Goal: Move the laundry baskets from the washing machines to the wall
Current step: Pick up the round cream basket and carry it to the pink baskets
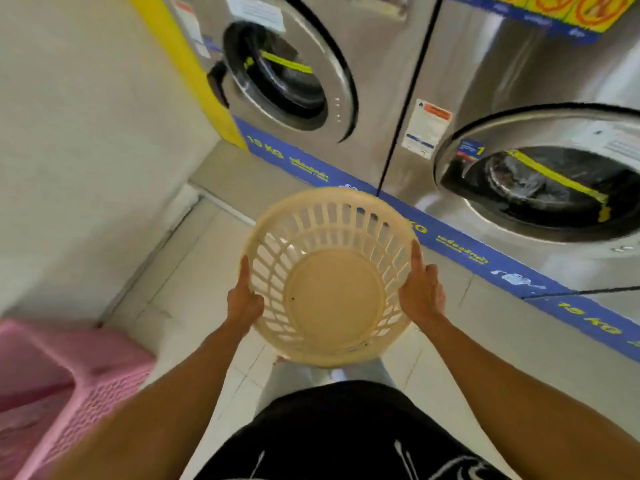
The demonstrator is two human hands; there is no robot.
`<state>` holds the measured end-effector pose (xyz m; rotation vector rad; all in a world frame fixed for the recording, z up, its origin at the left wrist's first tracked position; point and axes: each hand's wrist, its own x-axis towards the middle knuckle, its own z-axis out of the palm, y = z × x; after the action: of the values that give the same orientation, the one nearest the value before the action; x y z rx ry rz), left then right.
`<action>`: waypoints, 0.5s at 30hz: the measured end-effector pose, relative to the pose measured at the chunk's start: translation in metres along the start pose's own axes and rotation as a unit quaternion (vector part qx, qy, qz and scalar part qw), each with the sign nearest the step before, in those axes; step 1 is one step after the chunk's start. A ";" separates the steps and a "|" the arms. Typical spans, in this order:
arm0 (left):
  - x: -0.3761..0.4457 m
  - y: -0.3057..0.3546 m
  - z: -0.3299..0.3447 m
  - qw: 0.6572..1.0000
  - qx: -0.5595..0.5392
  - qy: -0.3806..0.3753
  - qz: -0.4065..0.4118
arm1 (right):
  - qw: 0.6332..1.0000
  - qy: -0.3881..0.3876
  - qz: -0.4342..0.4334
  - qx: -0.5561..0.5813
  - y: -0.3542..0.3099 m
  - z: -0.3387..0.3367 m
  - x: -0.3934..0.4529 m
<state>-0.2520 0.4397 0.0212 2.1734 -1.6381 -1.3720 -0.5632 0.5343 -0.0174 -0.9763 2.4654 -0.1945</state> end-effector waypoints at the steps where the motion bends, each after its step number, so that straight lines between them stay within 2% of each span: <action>1: -0.005 -0.009 -0.011 1.000 -0.021 0.013 -0.006 | 1.000 -0.003 -0.022 -0.013 -0.015 0.002 0.000; 9: -0.037 -0.093 -0.082 0.985 -0.114 0.111 -0.066 | 0.981 -0.036 -0.184 -0.055 -0.133 0.027 -0.019; 15: -0.054 -0.166 -0.133 0.965 -0.173 0.151 -0.126 | 0.958 -0.059 -0.270 -0.081 -0.216 0.065 -0.056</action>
<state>-0.0408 0.4975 0.0408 2.2866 -0.9632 -1.1926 -0.3646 0.4161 0.0114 -1.6685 2.0795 -0.1059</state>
